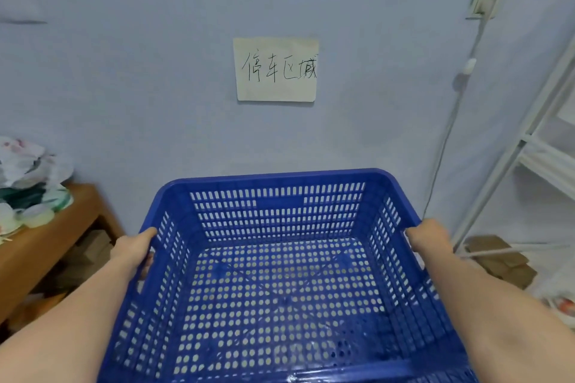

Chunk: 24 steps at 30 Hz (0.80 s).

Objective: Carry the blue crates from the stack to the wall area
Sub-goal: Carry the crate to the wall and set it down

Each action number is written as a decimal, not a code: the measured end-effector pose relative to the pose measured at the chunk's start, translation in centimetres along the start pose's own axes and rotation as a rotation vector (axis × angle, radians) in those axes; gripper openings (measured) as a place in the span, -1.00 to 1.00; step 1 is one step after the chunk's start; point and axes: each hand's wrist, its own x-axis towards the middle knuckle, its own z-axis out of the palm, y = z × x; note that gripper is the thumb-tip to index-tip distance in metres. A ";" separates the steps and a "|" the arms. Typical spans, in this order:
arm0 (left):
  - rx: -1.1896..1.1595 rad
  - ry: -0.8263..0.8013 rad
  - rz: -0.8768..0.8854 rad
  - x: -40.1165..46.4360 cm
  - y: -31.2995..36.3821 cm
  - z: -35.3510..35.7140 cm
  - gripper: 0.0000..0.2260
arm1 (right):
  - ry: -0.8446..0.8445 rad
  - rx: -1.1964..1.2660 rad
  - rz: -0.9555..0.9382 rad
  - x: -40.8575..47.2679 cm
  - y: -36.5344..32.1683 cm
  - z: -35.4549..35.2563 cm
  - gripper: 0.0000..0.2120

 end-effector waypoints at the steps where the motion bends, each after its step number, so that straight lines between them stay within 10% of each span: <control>1: 0.007 -0.009 -0.011 1.4 0.6 0.2 -0.64 | 0.002 0.001 0.012 0.6 -0.8 0.9 -0.70; 24: 0.065 -0.112 -0.073 17.6 7.5 13.5 -0.77 | -0.081 0.030 0.198 15.1 -5.9 10.6 -0.80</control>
